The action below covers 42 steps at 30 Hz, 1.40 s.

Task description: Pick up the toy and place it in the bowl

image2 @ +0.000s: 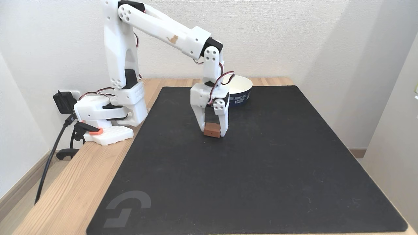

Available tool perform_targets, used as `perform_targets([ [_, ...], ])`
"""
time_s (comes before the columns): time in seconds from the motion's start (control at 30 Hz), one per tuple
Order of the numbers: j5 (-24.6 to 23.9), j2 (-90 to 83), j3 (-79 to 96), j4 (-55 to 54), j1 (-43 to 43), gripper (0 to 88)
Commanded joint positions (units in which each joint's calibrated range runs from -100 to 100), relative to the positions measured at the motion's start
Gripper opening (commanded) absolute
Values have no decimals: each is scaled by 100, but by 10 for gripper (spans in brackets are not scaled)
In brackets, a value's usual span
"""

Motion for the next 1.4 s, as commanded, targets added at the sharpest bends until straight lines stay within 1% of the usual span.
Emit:
perform_targets([
  [0.0,-18,-11,-67,-111,-46,23],
  [0.2,8,-128,-166,-145,-71,23],
  [0.33,8,-862,-364,-483,-548,22],
  [0.37,8,-1070,-346,-543,-690,22],
  [0.4,13,-1454,-328,-686,-1083,22],
  [0.53,13,-2104,-211,-1067,-2095,22],
  [0.57,19,-2329,78,-1474,-2555,22],
  [0.67,139,-2471,862,-2439,-3040,24],
  [0.7,248,-2488,1493,-3218,-3182,26],
  [0.77,248,-2479,2070,-4006,-3182,36],
  [0.8,248,-2479,2313,-4294,-3174,61],
  [0.83,222,-2488,2547,-4514,-3174,104],
  [0.87,217,-2546,2881,-4793,-3174,218],
  [0.9,217,-2554,2953,-4861,-3174,270],
  [0.97,243,-2571,2962,-4852,-3166,335],
  [1.17,248,-3613,3079,-4785,-2747,342],
  [1.3,253,-4830,3413,-4480,-2087,342],
  [1.33,253,-5464,3827,-4344,-1719,341],
  [1.37,253,-5789,4125,-4294,-1551,337],
])
